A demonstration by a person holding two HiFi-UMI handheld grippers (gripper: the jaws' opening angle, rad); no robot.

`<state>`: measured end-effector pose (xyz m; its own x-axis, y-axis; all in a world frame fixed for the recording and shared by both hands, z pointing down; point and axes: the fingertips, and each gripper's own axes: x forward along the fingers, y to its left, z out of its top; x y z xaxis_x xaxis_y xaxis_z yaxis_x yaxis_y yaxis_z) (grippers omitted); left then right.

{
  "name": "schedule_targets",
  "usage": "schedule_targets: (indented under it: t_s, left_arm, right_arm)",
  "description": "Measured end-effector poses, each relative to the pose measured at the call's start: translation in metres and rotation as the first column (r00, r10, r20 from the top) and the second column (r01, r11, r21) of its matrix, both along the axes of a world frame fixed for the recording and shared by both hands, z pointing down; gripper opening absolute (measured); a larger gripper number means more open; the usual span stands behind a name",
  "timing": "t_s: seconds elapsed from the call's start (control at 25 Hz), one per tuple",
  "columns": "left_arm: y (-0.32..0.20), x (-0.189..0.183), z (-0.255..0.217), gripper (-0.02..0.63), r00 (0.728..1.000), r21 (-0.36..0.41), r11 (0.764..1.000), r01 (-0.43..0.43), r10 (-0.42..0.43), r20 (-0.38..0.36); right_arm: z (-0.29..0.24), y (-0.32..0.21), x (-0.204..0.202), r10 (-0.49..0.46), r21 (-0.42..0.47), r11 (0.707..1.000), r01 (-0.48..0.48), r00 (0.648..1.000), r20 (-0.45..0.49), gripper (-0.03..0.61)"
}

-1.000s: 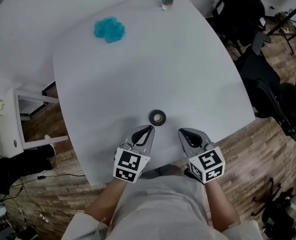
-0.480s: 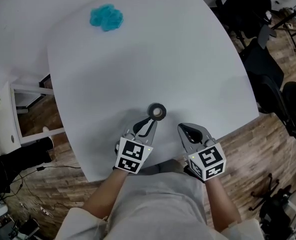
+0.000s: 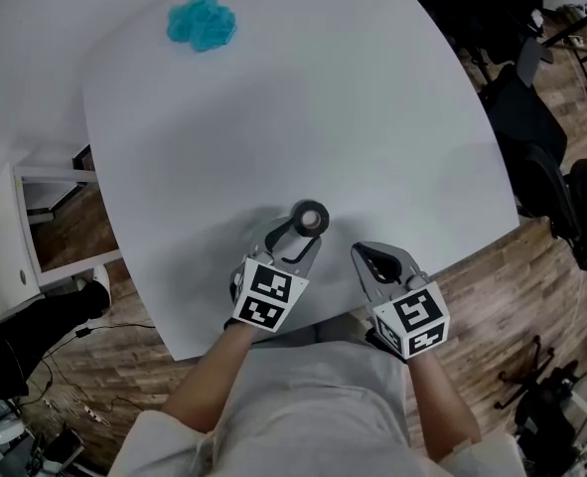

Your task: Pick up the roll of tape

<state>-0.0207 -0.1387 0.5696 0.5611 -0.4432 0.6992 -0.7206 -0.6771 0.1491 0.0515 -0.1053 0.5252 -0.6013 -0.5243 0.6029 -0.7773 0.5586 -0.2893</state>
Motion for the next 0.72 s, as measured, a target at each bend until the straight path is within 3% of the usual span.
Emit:
schedule_targets:
  t_s: [0.72]
  left_arm:
    - [-0.011,0.007,0.048,0.365,0.996,-0.071,0.997,-0.031,0.037,0.077]
  right_arm:
    - [0.023,0.001,0.002,0.021,-0.057,0.998,-0.021,1.000,0.006,0.006]
